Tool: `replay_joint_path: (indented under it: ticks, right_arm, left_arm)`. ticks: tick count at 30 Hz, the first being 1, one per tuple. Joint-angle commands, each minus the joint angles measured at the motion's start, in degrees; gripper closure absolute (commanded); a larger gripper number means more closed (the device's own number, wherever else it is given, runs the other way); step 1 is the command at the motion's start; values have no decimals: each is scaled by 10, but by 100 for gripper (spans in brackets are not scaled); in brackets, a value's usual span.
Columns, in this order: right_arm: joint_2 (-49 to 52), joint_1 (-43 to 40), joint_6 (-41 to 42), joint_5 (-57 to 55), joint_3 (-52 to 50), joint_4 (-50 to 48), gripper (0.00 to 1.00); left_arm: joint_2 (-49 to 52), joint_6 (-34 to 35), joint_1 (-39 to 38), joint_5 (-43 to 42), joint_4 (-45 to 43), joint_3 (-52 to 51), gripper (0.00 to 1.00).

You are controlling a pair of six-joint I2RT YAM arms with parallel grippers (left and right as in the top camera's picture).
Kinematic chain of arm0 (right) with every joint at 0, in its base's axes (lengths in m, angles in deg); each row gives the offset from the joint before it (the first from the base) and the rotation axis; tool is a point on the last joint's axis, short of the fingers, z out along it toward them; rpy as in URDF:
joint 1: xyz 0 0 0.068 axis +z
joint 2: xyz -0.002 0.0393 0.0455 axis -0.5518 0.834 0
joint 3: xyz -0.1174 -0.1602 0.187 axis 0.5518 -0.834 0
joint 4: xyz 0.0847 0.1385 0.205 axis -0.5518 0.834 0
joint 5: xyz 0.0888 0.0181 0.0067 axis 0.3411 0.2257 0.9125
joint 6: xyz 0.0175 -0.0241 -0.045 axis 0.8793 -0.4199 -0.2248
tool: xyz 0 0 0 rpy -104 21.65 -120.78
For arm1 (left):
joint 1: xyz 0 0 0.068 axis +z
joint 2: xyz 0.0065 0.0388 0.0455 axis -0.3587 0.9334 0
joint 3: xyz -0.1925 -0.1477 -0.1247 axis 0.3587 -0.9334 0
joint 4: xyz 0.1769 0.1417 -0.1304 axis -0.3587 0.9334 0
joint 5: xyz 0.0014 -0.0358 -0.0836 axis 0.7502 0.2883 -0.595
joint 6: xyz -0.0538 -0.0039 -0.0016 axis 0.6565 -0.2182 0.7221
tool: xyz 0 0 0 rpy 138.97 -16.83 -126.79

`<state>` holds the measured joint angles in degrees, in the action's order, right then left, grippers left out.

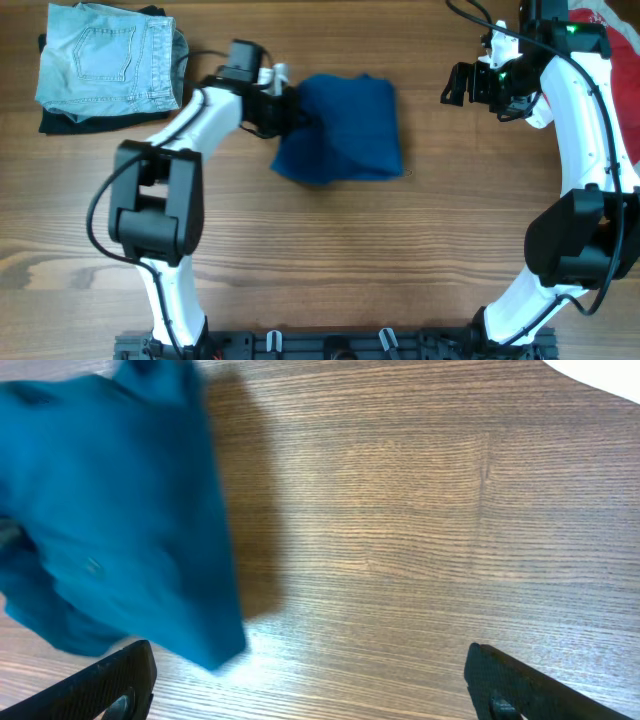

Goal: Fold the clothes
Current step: 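Grasp the folded teal bundle's left side with the left gripper, then carry the teal bundle with the left gripper to the far-left clothes stack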

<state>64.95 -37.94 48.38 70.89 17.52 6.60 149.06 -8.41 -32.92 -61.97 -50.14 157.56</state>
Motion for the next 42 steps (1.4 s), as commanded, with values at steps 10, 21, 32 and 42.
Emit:
replay_joint_path:
  ticks: [10,21,32,42]
  right_arm:
    - [-8,-1,-10,-7,-2,0,0]
    - [-8,-1,-9,-7,-2,1,0]
    - [-8,-1,-12,-14,-2,16,0]
    - [-8,-1,-12,-14,-2,15,0]
  left_arm:
    - [-16,8,39,92,26,-1,1]
    - [6,-35,-14,172,47,-2,0]
    - [54,-2,-89,225,-16,0,65]
    - [35,-5,-75,214,-34,0,96]
